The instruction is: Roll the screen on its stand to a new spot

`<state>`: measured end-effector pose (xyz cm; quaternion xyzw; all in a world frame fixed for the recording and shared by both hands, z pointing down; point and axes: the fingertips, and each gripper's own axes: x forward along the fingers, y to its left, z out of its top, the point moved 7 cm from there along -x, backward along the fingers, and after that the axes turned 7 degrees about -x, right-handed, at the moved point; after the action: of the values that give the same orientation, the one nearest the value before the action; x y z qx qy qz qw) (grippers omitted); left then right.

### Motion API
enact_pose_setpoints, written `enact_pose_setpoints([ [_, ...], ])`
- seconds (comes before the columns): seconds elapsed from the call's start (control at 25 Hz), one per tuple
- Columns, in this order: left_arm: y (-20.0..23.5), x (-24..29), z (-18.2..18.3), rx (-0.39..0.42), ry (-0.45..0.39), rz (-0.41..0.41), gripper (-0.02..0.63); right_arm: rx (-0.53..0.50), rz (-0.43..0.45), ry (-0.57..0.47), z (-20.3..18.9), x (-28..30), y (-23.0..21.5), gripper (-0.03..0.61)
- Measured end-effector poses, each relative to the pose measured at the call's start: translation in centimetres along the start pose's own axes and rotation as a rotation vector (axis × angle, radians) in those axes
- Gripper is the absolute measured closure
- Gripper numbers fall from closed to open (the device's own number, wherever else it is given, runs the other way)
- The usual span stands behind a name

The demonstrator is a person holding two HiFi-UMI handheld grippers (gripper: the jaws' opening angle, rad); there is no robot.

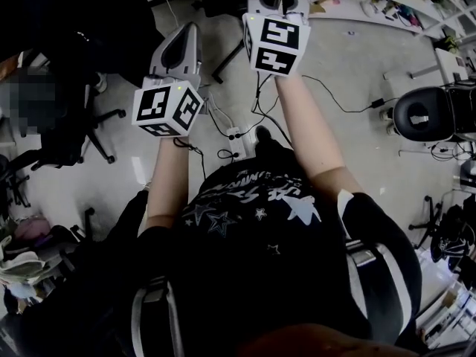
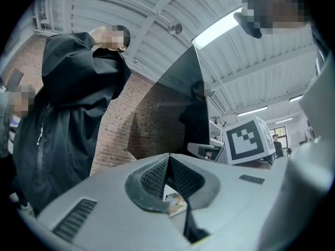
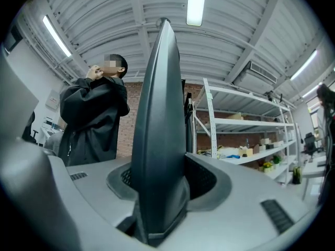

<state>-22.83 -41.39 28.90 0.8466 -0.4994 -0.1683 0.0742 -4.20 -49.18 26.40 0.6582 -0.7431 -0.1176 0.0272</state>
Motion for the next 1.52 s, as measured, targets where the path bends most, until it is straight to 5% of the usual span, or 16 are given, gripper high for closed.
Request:
enact_pose_setpoints([
  [0.88,-2.0,-5.5,-1.1,-0.045,0.015,-0.044,0.604,-0.003,0.006,-0.015,1.5,-8.1,2.9,0.376],
  [1.52,-9.4,-10.3,-2.1,-0.020,0.014,0.023,0.604,0.019,0.040,-0.037,1.5,-17.0,-0.8,0.376],
])
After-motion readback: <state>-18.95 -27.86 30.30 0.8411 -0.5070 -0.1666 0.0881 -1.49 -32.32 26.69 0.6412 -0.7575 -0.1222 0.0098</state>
